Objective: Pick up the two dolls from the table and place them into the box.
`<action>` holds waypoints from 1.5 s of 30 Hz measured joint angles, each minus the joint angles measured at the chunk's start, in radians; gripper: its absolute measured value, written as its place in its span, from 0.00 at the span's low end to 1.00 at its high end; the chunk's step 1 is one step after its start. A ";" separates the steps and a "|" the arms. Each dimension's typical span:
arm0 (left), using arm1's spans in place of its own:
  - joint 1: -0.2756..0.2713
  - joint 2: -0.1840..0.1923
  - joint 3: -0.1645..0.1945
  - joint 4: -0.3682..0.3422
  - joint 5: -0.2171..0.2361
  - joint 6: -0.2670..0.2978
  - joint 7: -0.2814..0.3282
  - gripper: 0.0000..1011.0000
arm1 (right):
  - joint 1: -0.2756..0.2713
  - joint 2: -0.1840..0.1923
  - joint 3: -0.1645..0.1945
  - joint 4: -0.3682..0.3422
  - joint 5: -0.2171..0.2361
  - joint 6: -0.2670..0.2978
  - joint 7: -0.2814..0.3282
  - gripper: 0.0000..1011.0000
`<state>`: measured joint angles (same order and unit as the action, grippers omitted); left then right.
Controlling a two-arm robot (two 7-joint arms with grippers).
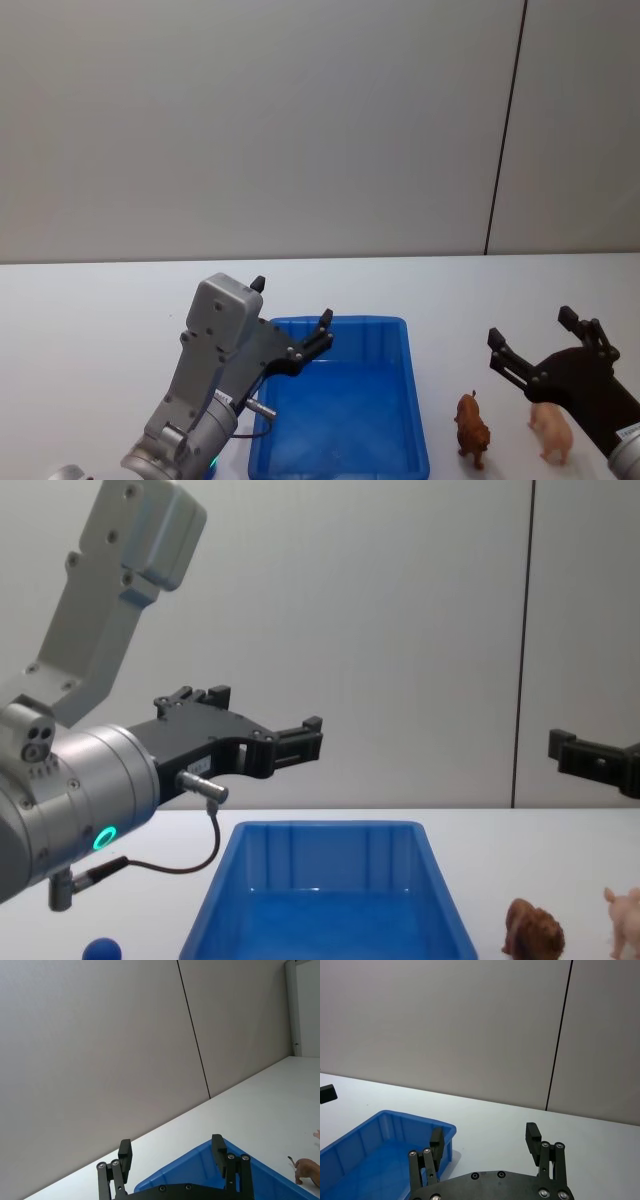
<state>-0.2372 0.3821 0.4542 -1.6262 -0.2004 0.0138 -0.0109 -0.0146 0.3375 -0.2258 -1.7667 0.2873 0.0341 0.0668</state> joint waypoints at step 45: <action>0.000 0.000 0.000 0.000 0.000 0.000 0.000 0.99 | -0.026 0.063 0.052 0.056 0.073 0.131 0.031 0.99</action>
<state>-0.2372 0.3821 0.4542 -1.6262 -0.2003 0.0138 -0.0109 -0.0404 0.4008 -0.1734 -1.7111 0.3598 0.1649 0.0977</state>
